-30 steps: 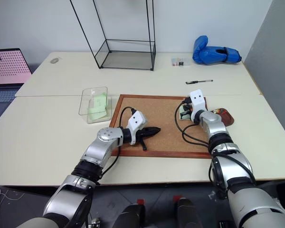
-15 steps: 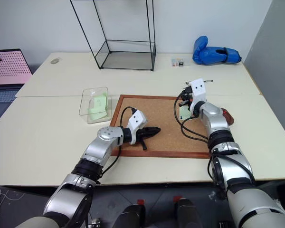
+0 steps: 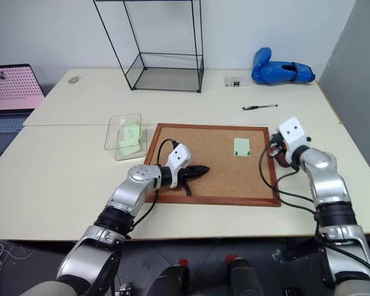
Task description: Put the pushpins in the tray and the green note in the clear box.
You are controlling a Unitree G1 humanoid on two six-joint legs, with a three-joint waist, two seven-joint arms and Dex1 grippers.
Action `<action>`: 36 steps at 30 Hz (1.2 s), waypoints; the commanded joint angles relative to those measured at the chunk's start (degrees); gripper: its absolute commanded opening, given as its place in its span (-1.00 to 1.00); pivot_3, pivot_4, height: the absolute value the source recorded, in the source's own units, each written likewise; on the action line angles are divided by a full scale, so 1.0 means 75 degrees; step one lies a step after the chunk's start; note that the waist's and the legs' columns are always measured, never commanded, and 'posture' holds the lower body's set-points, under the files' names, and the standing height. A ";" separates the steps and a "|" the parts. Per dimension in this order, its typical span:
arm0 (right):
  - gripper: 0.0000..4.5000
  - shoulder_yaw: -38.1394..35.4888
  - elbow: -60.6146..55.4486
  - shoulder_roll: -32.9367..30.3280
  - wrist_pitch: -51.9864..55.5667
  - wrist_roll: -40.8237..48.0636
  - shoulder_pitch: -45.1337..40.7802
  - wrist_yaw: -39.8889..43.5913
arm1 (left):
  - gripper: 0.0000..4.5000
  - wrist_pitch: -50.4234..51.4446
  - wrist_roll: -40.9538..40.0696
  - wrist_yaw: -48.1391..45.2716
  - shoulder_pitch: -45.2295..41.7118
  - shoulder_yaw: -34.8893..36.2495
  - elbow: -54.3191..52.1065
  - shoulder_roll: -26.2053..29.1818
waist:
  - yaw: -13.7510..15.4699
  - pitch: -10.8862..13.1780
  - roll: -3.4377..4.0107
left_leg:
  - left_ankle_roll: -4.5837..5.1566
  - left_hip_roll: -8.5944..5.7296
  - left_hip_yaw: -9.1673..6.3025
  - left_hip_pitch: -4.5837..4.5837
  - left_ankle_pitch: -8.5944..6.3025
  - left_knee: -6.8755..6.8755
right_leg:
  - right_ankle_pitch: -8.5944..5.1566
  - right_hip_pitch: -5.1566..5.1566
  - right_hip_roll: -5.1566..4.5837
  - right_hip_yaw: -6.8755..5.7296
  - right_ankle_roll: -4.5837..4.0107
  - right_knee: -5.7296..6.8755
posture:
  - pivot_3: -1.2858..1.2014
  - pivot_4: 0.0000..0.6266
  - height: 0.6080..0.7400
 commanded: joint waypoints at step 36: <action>0.48 -0.0429 -0.1603 0.1163 0.1760 0.1155 0.0362 0.0249 | -1.00 -0.0014 0.0305 -0.0148 0.0260 -0.0326 0.0470 0.0125 | 0.0005 -0.0009 -0.0001 | 0.0000 0.0003 -0.0008 0.0001 0.0000 0.0003 | 0.0001 0.0006 0.0002 -0.0004 0.0002 -0.0002 | 0.03 -0.52 1.00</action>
